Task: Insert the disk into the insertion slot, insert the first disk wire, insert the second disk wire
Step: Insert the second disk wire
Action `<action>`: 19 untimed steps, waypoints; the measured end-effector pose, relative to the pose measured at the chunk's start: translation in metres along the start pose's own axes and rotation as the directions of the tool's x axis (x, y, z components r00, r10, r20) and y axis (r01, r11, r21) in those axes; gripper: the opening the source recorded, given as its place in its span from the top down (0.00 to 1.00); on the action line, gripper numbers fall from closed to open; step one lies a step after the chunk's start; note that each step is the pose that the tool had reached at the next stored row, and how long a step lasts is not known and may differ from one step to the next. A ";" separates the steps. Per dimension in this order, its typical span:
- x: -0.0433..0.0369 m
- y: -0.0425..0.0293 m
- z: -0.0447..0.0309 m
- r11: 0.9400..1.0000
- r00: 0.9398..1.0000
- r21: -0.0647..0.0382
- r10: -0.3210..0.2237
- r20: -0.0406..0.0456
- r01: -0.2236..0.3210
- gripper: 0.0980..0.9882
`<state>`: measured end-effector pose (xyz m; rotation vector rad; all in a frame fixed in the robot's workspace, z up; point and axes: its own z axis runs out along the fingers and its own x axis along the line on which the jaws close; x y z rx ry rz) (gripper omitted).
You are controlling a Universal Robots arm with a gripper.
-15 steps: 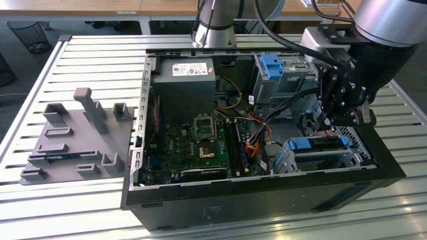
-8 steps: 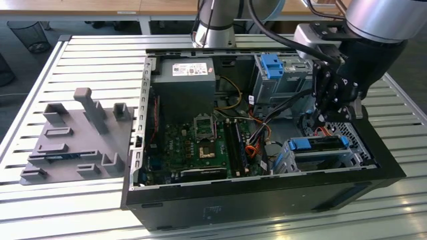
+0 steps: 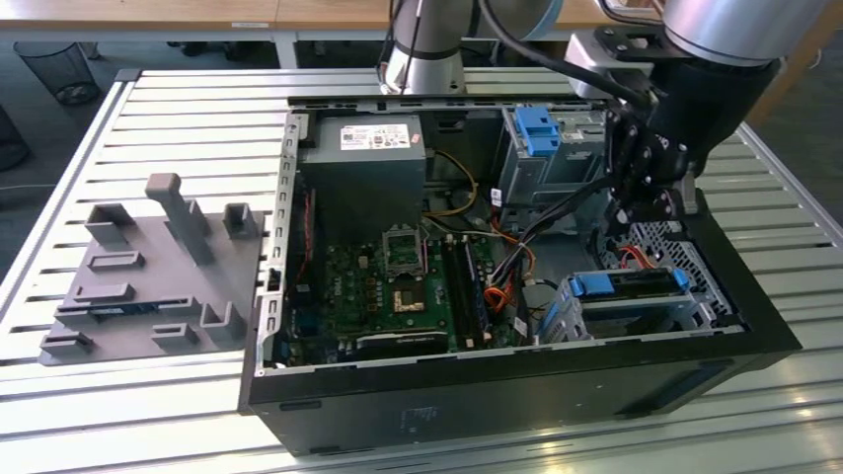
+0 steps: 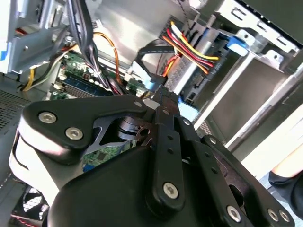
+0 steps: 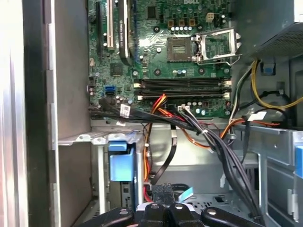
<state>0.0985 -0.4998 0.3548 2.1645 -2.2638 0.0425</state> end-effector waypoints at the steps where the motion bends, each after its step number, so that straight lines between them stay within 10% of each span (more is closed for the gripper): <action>1: -0.0020 0.0002 -0.0001 1.000 1.000 0.000 0.000 0.000 0.000 0.99; 8: -0.0096 0.0034 -0.0009 1.000 1.000 0.000 0.000 -0.003 0.000 0.99; 19: -0.0165 0.0037 0.0003 1.000 0.999 0.002 0.000 -0.042 0.001 0.92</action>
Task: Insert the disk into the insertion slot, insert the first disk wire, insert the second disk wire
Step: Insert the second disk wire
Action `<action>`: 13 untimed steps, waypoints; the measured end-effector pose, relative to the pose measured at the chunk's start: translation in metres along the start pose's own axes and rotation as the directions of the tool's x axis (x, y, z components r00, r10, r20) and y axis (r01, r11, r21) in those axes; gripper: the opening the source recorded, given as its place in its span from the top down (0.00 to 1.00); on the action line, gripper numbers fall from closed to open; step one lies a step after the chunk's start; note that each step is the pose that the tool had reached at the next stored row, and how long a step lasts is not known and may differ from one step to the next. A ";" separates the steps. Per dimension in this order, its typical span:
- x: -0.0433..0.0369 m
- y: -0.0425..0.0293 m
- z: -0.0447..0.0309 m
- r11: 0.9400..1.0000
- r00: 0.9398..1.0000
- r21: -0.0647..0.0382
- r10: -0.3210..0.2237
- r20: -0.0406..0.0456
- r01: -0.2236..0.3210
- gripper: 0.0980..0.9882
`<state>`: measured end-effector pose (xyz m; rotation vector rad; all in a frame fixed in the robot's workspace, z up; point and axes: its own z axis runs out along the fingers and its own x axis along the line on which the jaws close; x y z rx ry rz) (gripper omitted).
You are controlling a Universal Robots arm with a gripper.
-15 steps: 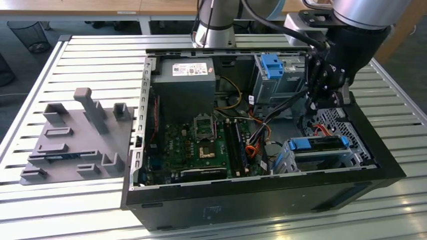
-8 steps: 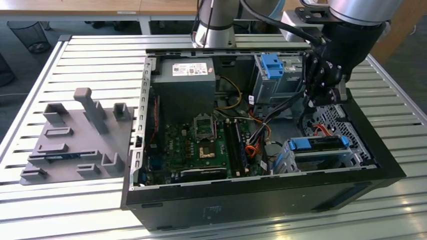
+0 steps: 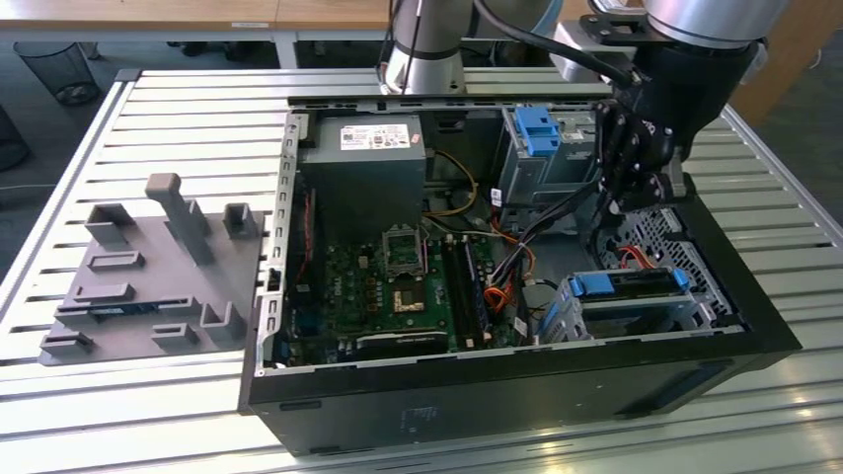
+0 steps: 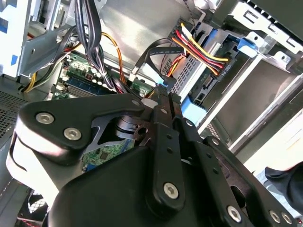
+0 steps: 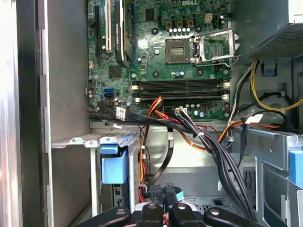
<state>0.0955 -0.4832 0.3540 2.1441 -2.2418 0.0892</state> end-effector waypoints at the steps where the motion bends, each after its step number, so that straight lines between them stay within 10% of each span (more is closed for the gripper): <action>1: -0.0005 0.0000 0.0002 1.000 1.000 0.000 0.000 0.000 0.000 0.92; 13: -0.0031 -0.0009 0.0049 1.000 1.000 0.000 0.000 -0.006 0.000 0.92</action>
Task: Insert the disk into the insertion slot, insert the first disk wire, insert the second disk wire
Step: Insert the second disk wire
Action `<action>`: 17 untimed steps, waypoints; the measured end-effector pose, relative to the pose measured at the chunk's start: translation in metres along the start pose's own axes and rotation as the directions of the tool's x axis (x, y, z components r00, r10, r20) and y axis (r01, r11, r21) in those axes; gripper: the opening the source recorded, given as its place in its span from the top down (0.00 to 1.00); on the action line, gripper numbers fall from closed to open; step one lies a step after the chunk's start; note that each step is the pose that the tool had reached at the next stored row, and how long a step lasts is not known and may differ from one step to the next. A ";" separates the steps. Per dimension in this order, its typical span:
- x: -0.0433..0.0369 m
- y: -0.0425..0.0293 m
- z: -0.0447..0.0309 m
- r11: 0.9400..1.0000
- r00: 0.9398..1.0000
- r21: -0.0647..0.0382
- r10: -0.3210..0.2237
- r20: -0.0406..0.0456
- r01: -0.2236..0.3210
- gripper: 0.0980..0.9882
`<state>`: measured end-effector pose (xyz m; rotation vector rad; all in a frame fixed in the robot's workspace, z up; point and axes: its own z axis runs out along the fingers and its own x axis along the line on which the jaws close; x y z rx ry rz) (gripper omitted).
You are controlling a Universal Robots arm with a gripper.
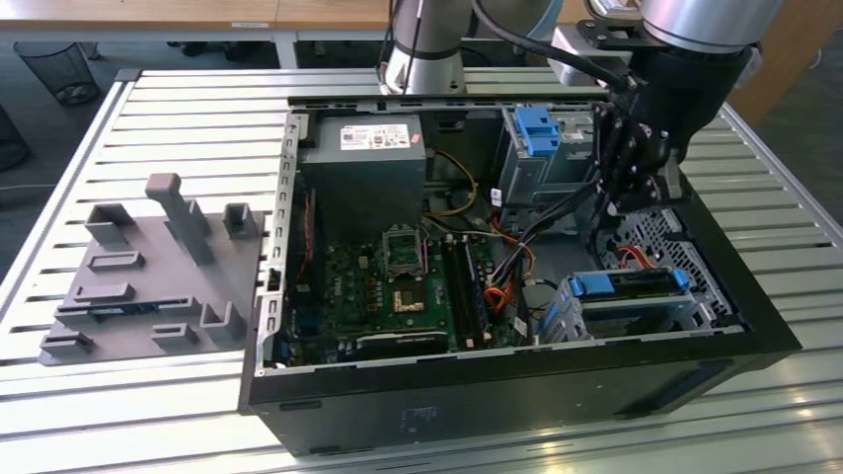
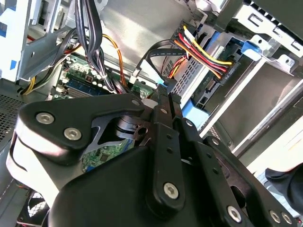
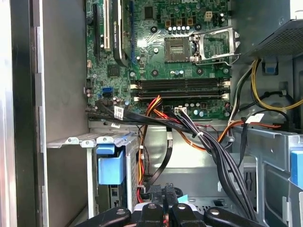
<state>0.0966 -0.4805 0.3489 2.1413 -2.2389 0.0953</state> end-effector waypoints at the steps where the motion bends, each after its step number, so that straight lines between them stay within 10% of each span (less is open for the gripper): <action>1: -0.0001 -0.0002 0.0005 1.000 1.000 0.000 0.000 -0.002 0.000 0.92; 12: -0.0018 -0.0005 -0.0025 1.000 1.000 0.000 0.000 -0.007 0.000 0.92; 17: -0.0034 -0.0007 -0.0012 1.000 0.999 0.001 0.000 -0.035 0.000 0.92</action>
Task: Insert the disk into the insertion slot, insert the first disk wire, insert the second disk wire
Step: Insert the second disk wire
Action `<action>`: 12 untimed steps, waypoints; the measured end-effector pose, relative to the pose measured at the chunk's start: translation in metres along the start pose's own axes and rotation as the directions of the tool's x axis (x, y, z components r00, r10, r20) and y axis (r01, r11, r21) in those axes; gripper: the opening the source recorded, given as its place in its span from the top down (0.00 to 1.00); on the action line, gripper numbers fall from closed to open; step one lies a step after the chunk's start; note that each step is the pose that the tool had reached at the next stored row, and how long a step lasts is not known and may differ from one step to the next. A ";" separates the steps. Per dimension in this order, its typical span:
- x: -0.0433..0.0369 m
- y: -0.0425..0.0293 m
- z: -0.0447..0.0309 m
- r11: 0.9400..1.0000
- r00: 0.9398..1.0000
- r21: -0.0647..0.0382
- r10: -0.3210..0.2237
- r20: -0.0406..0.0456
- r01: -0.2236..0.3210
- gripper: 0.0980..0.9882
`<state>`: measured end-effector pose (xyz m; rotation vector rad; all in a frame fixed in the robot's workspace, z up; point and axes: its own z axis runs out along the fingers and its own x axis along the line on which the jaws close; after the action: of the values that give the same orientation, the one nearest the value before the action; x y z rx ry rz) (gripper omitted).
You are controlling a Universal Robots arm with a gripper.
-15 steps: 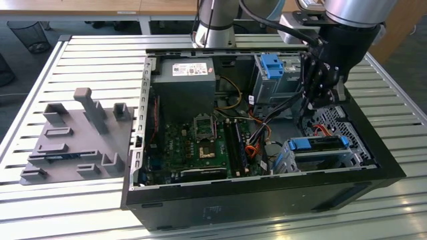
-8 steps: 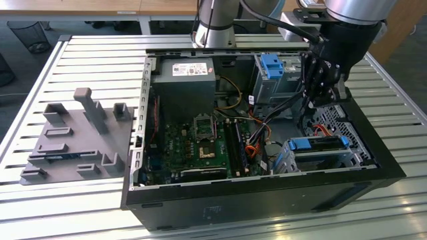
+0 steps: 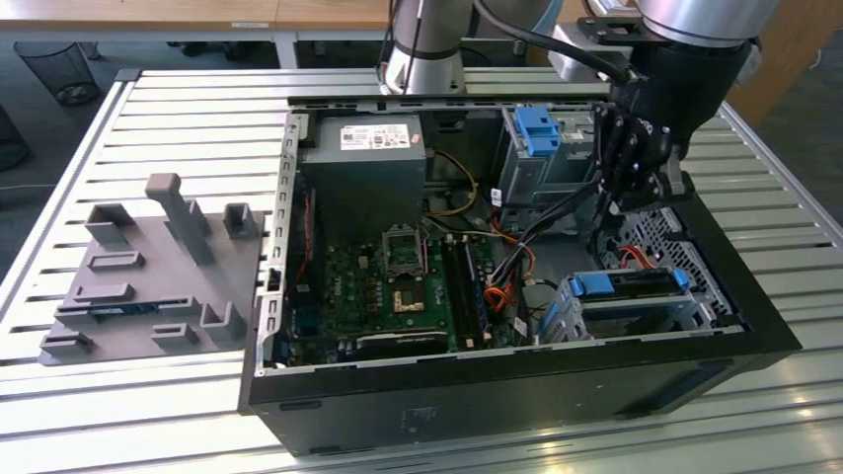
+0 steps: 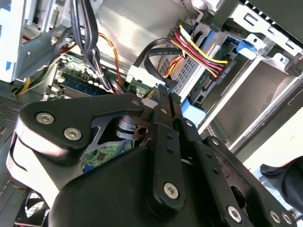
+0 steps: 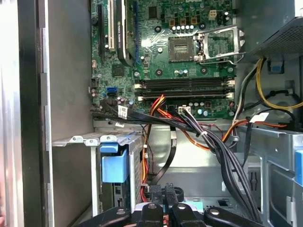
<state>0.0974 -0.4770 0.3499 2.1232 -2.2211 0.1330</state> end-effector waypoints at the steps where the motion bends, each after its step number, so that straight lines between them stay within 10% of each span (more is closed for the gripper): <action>1: -0.0003 -0.0001 0.0005 1.000 1.000 0.000 0.000 -0.006 0.000 0.92; 8: -0.0013 -0.0025 0.0042 1.000 1.000 0.001 0.003 -0.027 -0.003 0.92; 12: -0.0019 -0.0029 0.0062 1.000 0.999 0.002 0.004 -0.052 -0.004 0.92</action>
<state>0.1005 -0.4760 0.3436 2.0912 -2.1974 0.1888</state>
